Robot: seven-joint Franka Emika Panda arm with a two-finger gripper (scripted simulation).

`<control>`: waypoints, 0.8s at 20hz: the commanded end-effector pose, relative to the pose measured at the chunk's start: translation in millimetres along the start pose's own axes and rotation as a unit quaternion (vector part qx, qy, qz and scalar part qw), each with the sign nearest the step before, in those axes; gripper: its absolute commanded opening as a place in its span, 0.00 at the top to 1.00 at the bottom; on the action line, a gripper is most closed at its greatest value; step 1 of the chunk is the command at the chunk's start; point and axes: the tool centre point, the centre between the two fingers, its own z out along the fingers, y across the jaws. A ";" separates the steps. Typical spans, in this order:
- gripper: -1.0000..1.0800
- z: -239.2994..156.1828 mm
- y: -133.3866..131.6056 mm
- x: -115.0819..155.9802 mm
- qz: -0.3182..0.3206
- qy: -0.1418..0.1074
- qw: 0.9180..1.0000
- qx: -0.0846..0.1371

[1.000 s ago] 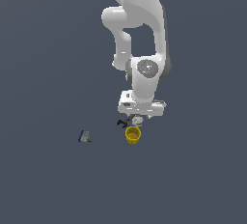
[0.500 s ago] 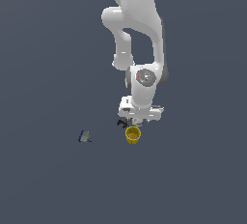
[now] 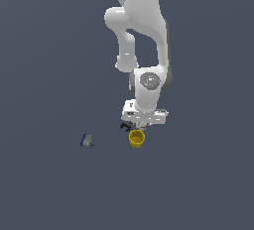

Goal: Pick up a designated object from a clutter of objects.

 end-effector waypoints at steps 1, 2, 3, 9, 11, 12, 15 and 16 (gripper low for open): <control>1.00 0.9 0.4 0.0 0.000 0.000 1.000 0.000; 1.00 0.9 0.4 0.0 0.000 0.000 1.000 0.000; 1.00 0.9 0.4 0.0 0.000 0.000 1.000 0.000; 1.00 -7.1 4.1 2.5 0.000 0.000 1.000 0.000; 1.00 -13.7 8.0 4.8 0.000 0.000 1.000 0.000; 1.00 -17.9 10.4 6.3 0.000 0.000 1.000 0.000; 1.00 -33.4 19.3 11.6 0.000 0.000 1.000 0.000; 1.00 -39.6 22.8 13.8 0.000 0.000 1.000 0.000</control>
